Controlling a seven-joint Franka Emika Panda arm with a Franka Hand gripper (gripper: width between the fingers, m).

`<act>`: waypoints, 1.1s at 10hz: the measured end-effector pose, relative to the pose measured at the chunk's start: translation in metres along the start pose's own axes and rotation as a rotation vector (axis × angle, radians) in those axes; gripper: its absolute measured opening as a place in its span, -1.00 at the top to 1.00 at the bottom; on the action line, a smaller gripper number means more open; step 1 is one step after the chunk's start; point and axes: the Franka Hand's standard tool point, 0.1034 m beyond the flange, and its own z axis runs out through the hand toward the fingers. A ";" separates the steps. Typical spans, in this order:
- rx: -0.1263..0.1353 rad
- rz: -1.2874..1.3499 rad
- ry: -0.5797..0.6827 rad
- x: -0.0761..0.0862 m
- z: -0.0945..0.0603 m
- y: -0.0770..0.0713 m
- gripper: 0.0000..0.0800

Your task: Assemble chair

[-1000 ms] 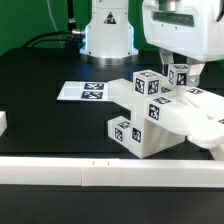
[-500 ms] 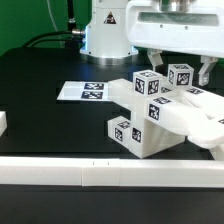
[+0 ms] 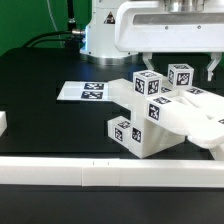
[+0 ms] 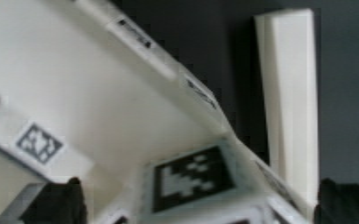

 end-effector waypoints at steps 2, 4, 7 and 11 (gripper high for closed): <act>-0.010 -0.032 0.001 0.000 0.000 0.001 -0.57; -0.010 -0.030 0.001 0.000 0.000 0.001 0.25; -0.008 0.016 0.001 0.000 0.000 0.000 0.33; 0.007 0.481 0.025 0.002 0.000 -0.002 0.33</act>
Offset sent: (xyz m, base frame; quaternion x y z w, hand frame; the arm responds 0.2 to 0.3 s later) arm 0.0000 0.0000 0.0000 0.0000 0.0000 0.0000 1.0000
